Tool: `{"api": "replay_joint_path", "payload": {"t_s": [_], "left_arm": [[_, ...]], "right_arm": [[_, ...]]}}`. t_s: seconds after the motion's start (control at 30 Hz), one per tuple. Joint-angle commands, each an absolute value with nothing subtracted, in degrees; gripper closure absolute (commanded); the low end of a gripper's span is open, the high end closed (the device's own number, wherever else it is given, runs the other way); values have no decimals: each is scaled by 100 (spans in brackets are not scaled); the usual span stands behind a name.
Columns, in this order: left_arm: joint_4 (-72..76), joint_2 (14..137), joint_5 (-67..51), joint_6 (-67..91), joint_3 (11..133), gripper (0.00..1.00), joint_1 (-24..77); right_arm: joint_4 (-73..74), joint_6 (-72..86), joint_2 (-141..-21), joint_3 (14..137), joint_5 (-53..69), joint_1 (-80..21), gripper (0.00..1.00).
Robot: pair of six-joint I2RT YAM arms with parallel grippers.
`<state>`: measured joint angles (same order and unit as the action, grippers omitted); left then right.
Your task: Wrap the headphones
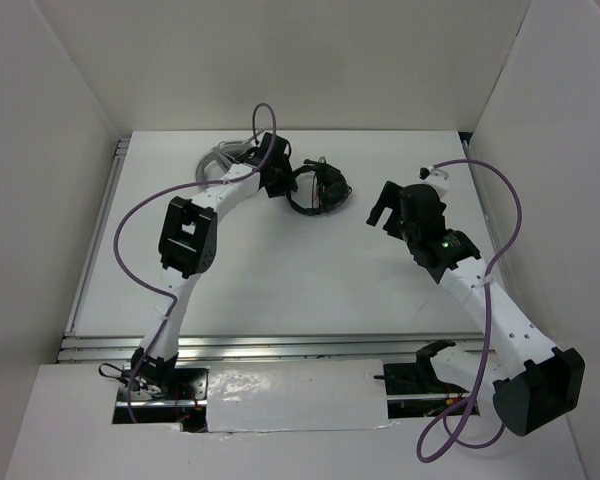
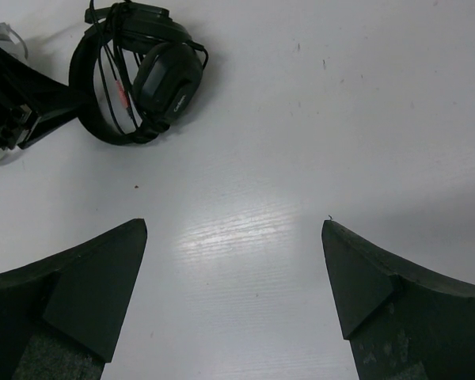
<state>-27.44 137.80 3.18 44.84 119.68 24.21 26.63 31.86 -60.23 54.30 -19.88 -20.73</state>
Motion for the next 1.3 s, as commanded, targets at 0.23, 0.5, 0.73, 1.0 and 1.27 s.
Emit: {"api": "replay_joint_path", "payload": {"t_s": [0.23, 0.5, 0.73, 1.0, 1.27], "left_arm": [[-2742, 12702, 553, 4184, 11866, 37, 2487], [-2680, 11840, 668, 3789, 11549, 3, 2689], [-2699, 9742, 1378, 3674, 9699, 1, 2760], [-3198, 6224, 2470, 4411, 6277, 1, 1769], [-4069, 5608, 2831, 5229, 6161, 1, 1539]], "right_arm": [[2549, 3094, -5871, 5607, -2048, -2259, 0], [2619, 3155, -5617, 5564, -2057, -2294, 0], [2452, 3199, -5168, 5317, -1679, -2075, 0], [2453, 3418, -4992, 5177, -1353, -1978, 0], [2804, 3639, -4931, 5063, -1600, -1995, 0]]}}
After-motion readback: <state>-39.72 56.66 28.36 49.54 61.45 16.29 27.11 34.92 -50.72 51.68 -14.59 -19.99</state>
